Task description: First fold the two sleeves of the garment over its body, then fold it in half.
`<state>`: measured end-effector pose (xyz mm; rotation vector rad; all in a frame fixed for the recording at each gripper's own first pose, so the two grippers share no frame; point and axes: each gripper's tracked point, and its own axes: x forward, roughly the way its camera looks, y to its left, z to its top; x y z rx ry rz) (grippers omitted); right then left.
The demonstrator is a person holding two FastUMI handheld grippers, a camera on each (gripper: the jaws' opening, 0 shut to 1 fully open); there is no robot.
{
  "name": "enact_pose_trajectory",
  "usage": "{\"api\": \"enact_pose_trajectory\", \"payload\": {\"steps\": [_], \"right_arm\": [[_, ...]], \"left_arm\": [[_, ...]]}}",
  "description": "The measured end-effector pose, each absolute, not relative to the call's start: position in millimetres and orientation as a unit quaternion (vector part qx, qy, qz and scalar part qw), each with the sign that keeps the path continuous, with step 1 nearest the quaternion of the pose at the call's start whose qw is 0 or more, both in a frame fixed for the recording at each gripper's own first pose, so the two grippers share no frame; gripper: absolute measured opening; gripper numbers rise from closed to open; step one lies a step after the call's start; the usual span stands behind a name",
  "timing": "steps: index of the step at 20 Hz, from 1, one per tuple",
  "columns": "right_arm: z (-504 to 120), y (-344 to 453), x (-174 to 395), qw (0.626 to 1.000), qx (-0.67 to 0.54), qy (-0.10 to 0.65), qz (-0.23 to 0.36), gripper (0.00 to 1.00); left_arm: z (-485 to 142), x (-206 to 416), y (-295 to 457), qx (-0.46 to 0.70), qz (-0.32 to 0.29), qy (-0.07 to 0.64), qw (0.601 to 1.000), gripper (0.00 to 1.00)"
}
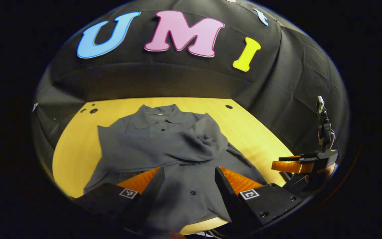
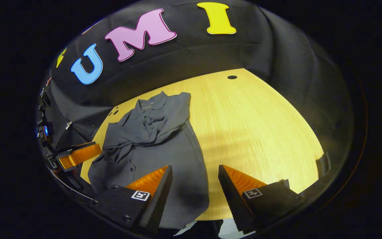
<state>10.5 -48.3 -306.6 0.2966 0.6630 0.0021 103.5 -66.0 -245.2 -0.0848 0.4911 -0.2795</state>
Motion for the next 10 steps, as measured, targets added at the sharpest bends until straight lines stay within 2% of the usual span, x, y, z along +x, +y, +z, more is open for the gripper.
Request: {"api": "enact_pose_trajectory", "payload": {"steps": [3,10], "right_arm": [[-315.2,-41.9,-2.9,0.931,0.144,0.335,-0.011,0.92],[-341.7,-31.7,-23.5,0.921,0.139,0.363,-0.037,0.92]], "left_arm": [[-250.9,84.5,-20.1,-0.049,-0.112,0.249,0.961,0.96],[-285.5,45.3,79.4,-0.055,-0.037,0.285,0.956,0.96]]}}
